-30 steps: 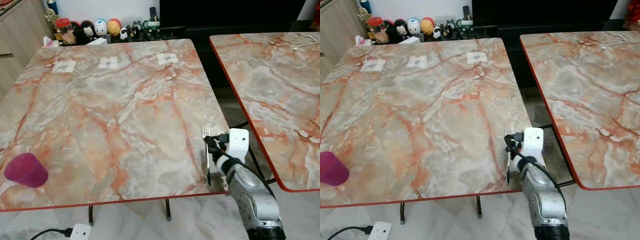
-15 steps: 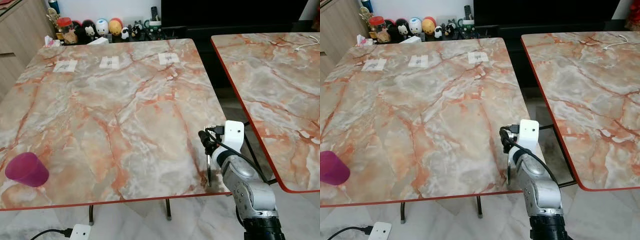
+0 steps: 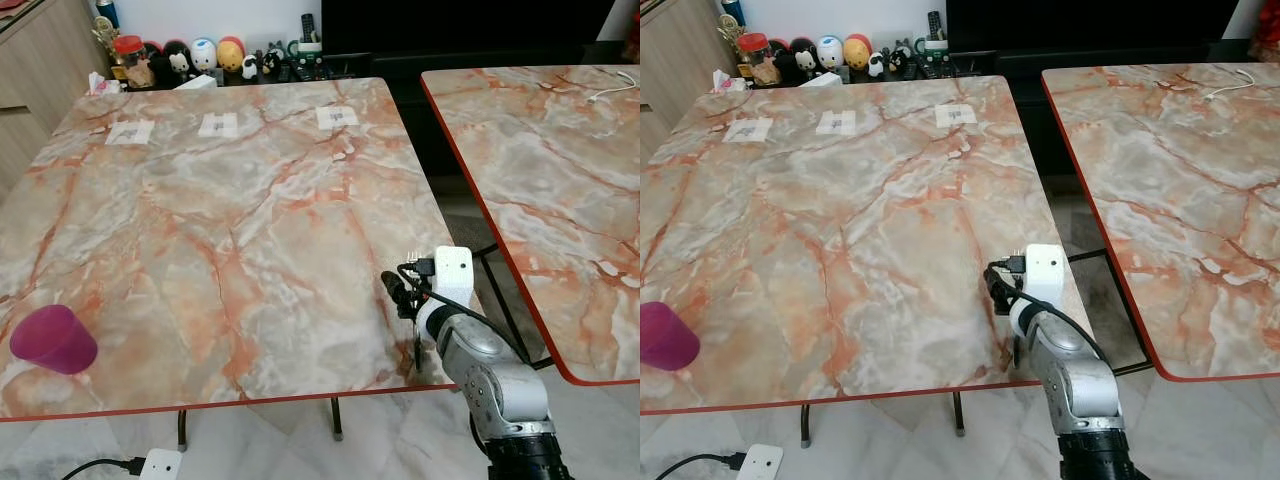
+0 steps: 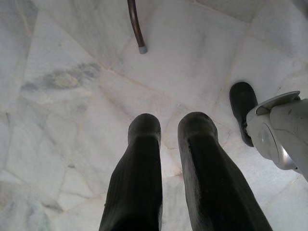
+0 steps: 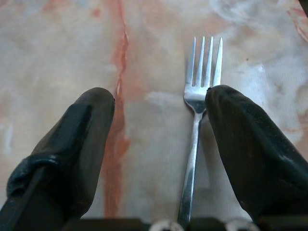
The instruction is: Setting the table
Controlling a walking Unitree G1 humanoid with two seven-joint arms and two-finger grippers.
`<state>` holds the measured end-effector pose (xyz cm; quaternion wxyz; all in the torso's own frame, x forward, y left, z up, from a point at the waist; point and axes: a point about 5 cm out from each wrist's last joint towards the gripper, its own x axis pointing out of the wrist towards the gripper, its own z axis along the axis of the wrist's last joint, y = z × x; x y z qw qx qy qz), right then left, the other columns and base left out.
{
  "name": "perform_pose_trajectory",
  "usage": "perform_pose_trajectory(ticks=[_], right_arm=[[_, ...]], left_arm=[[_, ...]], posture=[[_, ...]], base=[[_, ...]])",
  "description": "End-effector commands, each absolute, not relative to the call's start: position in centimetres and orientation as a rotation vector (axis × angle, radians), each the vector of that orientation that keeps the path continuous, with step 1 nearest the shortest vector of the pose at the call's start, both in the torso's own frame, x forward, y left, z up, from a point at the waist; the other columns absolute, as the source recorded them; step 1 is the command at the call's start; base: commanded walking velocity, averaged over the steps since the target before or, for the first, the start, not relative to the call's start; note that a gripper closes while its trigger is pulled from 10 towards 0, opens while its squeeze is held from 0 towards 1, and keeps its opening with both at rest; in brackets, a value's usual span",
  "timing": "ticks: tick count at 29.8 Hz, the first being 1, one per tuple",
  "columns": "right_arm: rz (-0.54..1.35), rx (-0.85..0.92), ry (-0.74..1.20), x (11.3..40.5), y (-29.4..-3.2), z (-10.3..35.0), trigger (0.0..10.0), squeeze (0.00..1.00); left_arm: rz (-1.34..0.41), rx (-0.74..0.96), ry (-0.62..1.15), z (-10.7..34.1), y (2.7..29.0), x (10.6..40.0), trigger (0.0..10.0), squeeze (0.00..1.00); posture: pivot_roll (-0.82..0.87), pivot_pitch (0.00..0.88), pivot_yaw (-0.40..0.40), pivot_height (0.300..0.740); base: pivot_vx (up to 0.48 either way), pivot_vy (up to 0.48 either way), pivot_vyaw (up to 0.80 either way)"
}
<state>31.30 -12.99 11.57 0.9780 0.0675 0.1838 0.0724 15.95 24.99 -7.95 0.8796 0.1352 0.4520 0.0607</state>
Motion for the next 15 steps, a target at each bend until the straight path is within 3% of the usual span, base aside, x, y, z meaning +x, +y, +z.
perform_pose_trajectory(ticks=[1, 15], right_arm=[[0.124, 0.135, 0.377, 31.50, -13.09, 11.73, 10.0, 0.00], [0.106, 0.162, 0.410, 31.27, -13.27, 11.01, 10.0, 0.00]], left_arm=[[0.131, 0.275, 0.977, -8.38, 24.90, 15.09, 10.0, 0.00], [0.127, 0.279, 0.982, -8.45, 24.89, 14.91, 10.0, 0.00]], posture=[[-0.06, 0.112, 0.014, 0.740], [-0.07, 0.114, 0.014, 0.740]], base=[[0.000, 0.000, 0.00], [0.000, 0.000, 0.00]])
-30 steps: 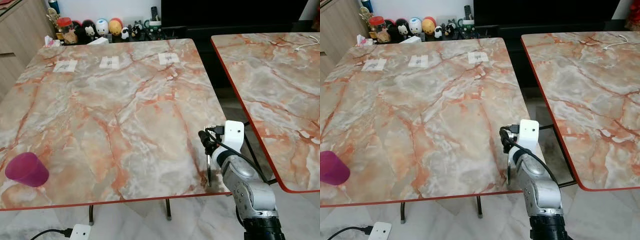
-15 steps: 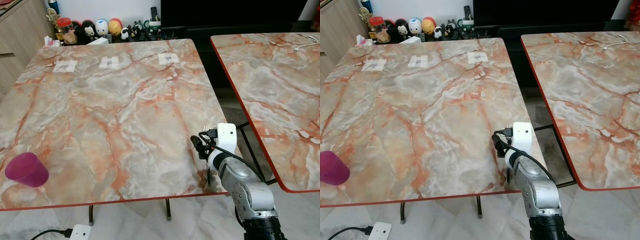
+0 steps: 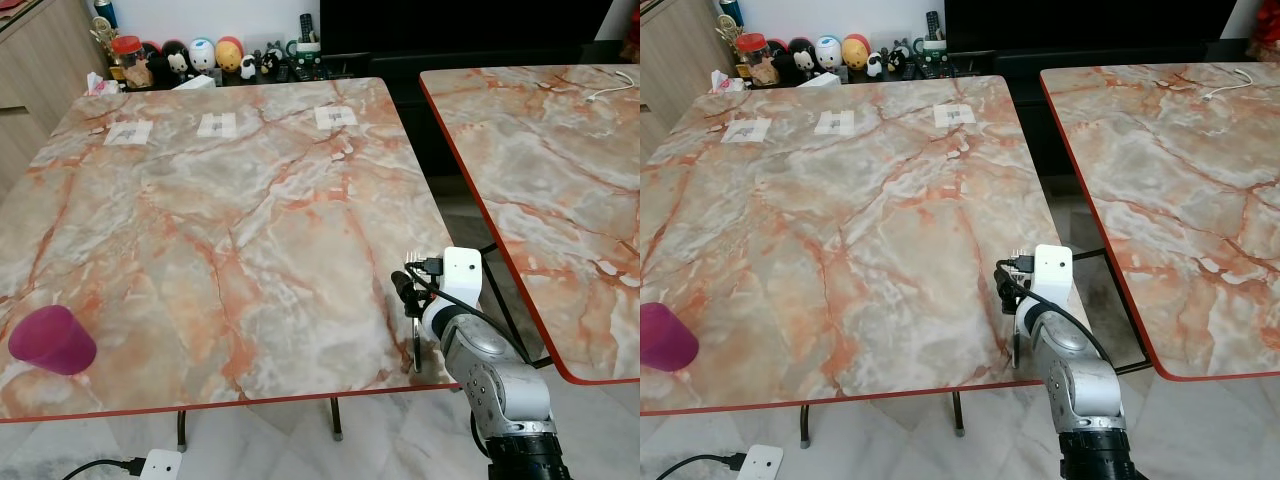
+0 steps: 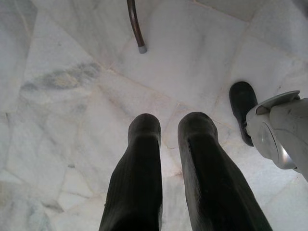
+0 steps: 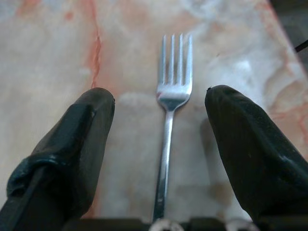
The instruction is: Setting the table
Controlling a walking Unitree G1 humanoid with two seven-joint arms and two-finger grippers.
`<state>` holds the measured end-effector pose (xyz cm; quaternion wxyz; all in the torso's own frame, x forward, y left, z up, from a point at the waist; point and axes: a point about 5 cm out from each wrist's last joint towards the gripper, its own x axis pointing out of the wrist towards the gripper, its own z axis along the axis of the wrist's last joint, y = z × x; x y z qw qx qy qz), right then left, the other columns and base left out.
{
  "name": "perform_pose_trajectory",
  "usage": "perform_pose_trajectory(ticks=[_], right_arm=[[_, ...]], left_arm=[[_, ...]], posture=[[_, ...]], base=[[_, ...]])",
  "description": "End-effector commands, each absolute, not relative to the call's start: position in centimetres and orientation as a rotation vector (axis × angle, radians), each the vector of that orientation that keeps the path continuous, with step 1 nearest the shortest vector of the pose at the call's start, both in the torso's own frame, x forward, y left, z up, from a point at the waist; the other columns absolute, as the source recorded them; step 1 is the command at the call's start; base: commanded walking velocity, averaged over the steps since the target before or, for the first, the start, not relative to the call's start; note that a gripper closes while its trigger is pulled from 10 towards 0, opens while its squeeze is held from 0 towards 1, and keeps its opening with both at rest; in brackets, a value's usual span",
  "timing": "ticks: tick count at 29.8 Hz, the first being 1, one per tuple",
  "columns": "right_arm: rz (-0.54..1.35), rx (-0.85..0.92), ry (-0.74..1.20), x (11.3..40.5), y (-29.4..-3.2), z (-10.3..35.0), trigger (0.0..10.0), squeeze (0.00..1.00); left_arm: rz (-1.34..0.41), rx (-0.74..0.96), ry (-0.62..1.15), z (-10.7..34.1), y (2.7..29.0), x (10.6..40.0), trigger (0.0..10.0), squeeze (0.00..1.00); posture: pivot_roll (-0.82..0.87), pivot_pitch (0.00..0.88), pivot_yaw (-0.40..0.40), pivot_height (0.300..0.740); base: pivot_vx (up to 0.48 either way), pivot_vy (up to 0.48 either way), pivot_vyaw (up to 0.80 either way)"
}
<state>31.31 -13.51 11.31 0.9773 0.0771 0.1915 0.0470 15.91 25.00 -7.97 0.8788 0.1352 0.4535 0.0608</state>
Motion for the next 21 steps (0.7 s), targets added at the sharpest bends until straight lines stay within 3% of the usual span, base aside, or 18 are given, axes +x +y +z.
perform_pose_trajectory(ticks=[1, 13, 14, 16, 21], right_arm=[[0.111, 0.174, 0.426, 31.2, -13.3, 10.6, 10.0, 0.00], [0.106, 0.143, 0.485, 31.5, -14.0, 8.9, 10.0, 0.00], [0.108, 0.142, 0.489, 31.4, -14.0, 8.7, 0.6, 0.00], [0.108, 0.141, 0.490, 31.4, -14.0, 8.6, 0.0, 0.00], [0.118, 0.133, 0.489, 31.4, -14.0, 8.4, 0.0, 0.00]], left_arm=[[0.126, 0.279, 0.983, -8.5, 24.9, 14.9, 10.0, 0.00], [0.128, 0.273, 0.985, -8.5, 24.8, 14.8, 10.0, 0.00], [0.127, 0.273, 0.986, -8.5, 24.8, 14.8, 10.0, 0.00], [0.127, 0.273, 0.986, -8.5, 24.8, 14.8, 10.0, 0.00], [0.123, 0.273, 0.986, -8.5, 24.7, 14.8, 10.0, 0.00]], posture=[[-0.07, 0.115, 0.014, 0.740], [-0.06, 0.116, 0.012, 0.740], [-0.07, 0.116, 0.013, 0.740], [-0.07, 0.116, 0.013, 0.740], [-0.07, 0.115, 0.012, 0.740]], base=[[0.000, 0.000, 0.00], [0.000, 0.000, 0.00], [0.000, 0.000, 0.00], [0.000, 0.000, 0.00], [0.000, 0.000, 0.00]])
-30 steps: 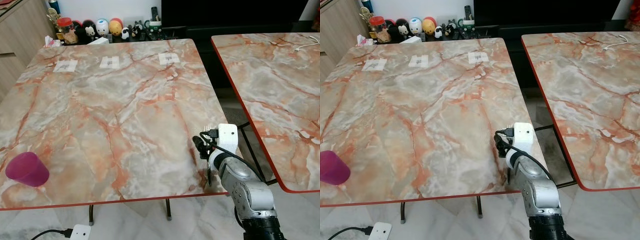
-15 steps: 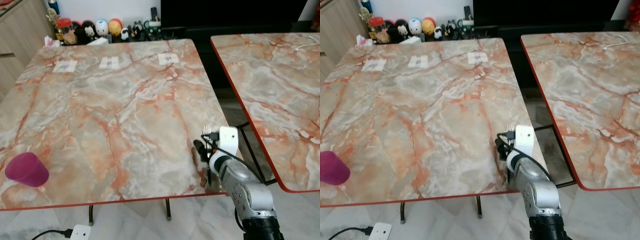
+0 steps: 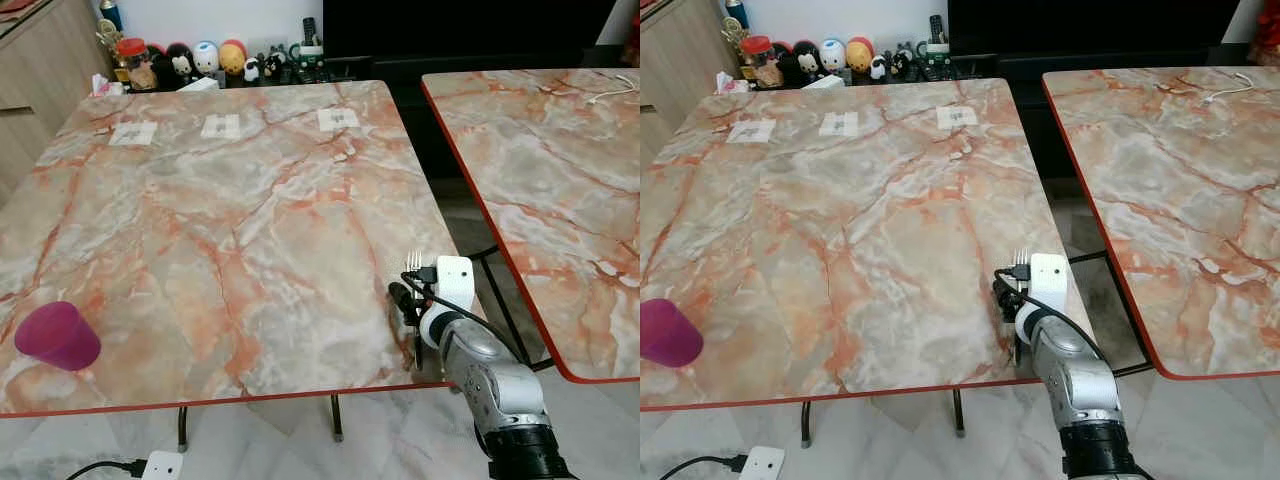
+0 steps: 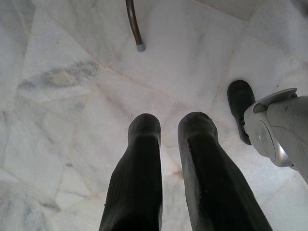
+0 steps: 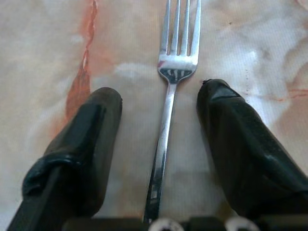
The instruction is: Setting the table
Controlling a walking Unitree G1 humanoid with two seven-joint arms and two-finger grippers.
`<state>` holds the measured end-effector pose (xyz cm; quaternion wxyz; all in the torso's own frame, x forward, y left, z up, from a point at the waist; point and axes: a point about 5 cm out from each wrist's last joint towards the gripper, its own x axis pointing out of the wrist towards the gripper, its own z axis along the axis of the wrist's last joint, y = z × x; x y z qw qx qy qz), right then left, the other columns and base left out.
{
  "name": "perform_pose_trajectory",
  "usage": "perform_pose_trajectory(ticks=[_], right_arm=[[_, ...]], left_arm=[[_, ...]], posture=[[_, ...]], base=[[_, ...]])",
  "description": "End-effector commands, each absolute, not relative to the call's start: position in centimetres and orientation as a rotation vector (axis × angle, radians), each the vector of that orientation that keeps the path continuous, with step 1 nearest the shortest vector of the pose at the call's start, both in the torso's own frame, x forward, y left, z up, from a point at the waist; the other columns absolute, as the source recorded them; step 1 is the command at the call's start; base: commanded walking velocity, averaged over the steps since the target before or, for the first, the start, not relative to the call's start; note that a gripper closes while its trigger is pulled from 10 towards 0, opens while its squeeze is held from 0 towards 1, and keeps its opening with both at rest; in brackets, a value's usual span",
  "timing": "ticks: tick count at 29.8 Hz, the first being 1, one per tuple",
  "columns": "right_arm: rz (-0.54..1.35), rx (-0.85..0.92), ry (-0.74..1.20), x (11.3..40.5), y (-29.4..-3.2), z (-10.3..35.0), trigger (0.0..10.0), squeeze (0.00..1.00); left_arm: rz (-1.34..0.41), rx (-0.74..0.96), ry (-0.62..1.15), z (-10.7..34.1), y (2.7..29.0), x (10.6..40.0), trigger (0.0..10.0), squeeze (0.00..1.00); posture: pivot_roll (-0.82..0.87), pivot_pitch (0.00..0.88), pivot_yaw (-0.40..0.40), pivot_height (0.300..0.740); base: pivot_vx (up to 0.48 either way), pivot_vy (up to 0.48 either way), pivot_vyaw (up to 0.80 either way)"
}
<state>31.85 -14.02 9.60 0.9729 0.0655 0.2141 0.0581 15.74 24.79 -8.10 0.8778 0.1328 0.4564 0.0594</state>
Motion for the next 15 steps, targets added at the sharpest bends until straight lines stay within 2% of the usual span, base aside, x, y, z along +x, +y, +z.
perform_pose_trajectory(ticks=[1, 15], right_arm=[[0.119, 0.132, 0.487, 31.46, -14.04, 8.44, 0.0, 0.00], [0.146, 0.115, 0.474, 31.56, -13.76, 8.33, 0.0, 0.00]], left_arm=[[0.123, 0.273, 0.986, -8.53, 24.73, 14.83, 10.0, 0.00], [0.118, 0.277, 0.992, -8.58, 24.67, 14.76, 10.0, 0.00]], posture=[[-0.07, 0.115, 0.012, 0.740], [-0.06, 0.095, 0.013, 0.740]], base=[[0.000, 0.000, 0.00], [0.000, 0.000, 0.00]])
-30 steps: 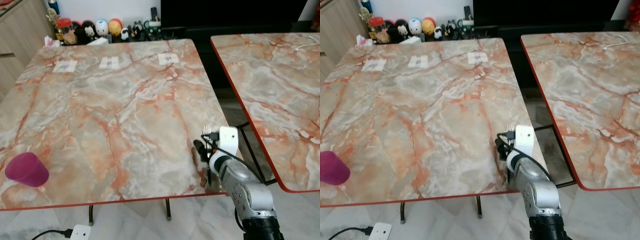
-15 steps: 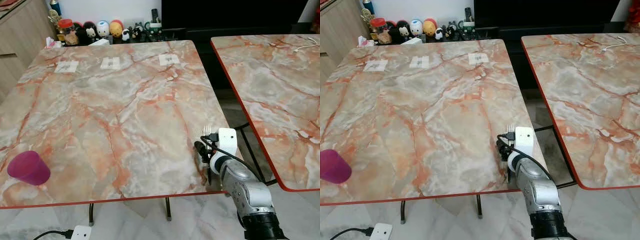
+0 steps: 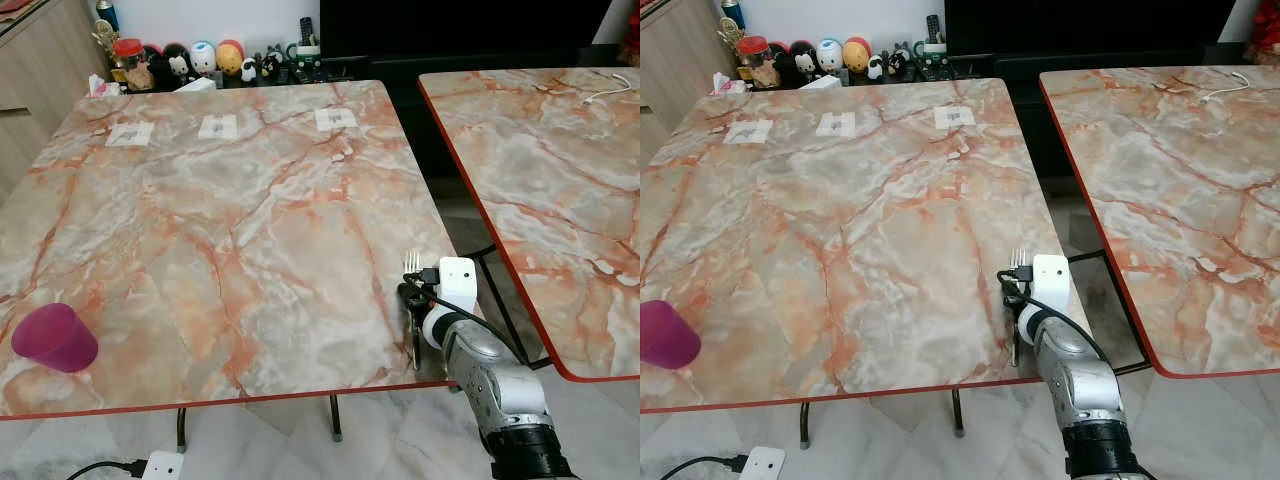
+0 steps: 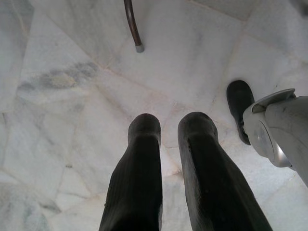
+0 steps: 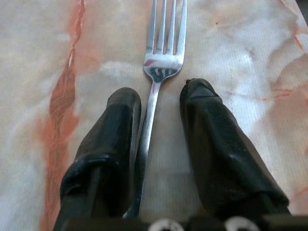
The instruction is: Setting the table
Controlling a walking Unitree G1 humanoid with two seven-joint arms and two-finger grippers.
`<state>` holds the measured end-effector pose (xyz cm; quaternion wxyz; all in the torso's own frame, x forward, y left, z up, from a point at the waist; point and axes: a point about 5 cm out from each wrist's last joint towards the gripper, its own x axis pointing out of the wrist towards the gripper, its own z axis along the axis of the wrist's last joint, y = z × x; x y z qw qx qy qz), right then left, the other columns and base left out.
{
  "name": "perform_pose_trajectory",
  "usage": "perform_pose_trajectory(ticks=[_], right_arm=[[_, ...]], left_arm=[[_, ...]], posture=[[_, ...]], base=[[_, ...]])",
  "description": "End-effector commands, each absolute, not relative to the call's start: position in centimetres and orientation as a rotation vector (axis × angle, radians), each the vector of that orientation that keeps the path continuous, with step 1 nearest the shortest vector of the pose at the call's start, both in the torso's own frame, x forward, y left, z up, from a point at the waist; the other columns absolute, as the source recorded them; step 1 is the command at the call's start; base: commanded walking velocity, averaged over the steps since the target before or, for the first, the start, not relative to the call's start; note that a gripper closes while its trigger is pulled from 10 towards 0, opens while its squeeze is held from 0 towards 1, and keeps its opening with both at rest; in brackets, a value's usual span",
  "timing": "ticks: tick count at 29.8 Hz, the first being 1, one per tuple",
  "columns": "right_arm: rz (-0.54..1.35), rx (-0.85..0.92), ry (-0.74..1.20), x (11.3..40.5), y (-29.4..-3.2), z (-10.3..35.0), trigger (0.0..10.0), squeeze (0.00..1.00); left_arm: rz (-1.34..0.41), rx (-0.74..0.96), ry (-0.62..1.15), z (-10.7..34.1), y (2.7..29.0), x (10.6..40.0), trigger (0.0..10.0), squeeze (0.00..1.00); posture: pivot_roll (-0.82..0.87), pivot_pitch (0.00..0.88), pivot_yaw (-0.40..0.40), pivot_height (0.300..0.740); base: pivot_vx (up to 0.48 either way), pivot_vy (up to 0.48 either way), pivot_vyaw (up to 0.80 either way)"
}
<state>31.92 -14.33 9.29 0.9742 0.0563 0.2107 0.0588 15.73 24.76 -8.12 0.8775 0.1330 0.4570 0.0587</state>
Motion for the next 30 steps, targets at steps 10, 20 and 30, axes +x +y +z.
perform_pose_trajectory(ticks=[10, 20, 30], right_arm=[[0.172, 0.106, 0.470, 31.6, -13.5, 8.2, 0.0, 0.00], [0.180, 0.071, 0.461, 31.6, -13.4, 8.1, 0.0, 0.00], [0.085, 0.090, 0.111, 31.9, -14.9, 12.0, 10.0, 0.00]], left_arm=[[0.119, 0.284, 0.993, -8.5, 24.9, 14.8, 10.0, 0.00], [0.113, 0.290, 0.994, -8.5, 24.9, 14.8, 10.0, 0.00], [0.122, 0.289, 0.977, -8.3, 24.9, 15.3, 10.0, 0.00]], posture=[[-0.06, 0.075, 0.014, 0.740], [-0.05, 0.058, 0.017, 0.740], [-0.07, 0.077, 0.019, 0.740]], base=[[0.000, 0.000, 0.00], [0.000, 0.000, 0.00], [0.000, 0.000, 0.00]])
